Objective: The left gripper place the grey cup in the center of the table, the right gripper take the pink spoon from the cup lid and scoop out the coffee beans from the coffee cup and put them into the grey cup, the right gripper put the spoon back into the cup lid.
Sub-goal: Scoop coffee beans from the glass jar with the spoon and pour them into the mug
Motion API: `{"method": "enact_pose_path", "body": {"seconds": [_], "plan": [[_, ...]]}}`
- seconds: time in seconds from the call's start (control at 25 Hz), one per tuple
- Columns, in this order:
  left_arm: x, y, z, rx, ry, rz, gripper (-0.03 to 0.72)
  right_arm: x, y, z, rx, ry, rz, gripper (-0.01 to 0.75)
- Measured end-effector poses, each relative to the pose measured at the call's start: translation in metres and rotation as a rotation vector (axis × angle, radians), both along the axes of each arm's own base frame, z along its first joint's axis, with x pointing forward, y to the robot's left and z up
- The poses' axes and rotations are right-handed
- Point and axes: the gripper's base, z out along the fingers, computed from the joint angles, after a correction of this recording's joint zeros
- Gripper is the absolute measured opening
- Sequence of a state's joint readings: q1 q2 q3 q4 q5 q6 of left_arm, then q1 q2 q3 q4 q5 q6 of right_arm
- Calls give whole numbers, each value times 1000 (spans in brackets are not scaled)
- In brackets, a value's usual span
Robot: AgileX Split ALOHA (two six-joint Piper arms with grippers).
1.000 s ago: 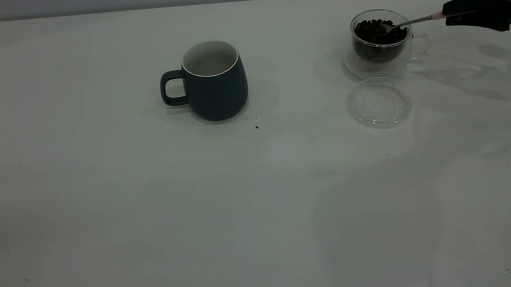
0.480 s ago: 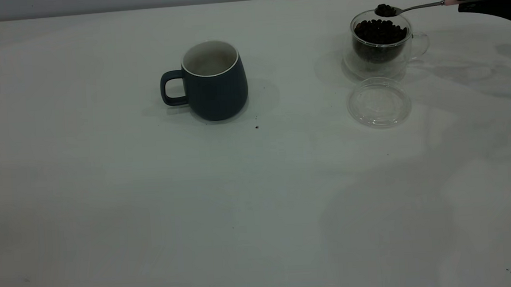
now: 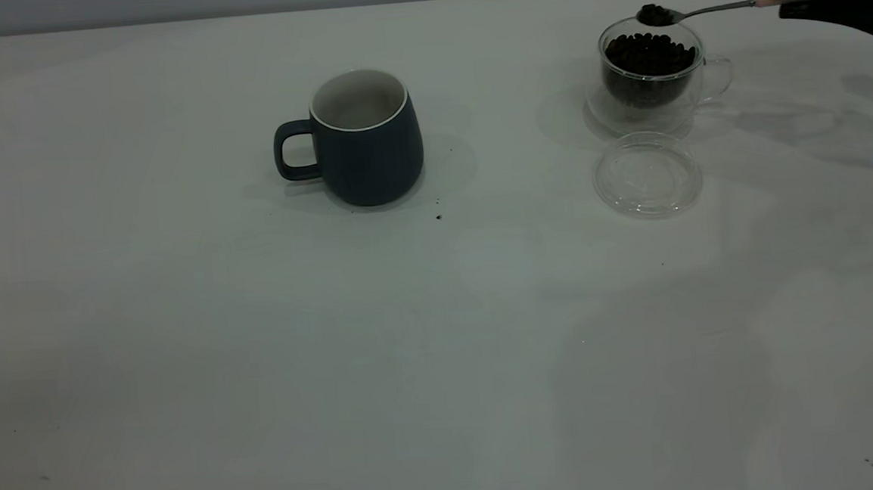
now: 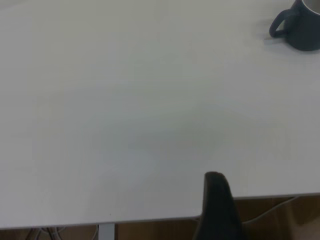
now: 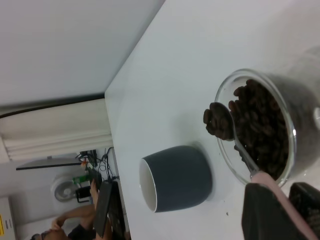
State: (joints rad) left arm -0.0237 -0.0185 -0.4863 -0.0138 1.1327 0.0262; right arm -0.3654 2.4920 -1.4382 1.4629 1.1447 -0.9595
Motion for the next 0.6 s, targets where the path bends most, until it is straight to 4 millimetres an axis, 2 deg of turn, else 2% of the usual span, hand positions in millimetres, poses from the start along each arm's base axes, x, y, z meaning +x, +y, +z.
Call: {"method": "enact_pose_path", "body": {"seconds": [0.36, 0.6], "plan": [[0, 0, 0, 1, 0, -1, 565, 7, 59, 1, 10, -1, 122, 98], [0, 0, 0, 1, 0, -1, 565, 9, 84, 2, 24, -3, 162, 98]]}}
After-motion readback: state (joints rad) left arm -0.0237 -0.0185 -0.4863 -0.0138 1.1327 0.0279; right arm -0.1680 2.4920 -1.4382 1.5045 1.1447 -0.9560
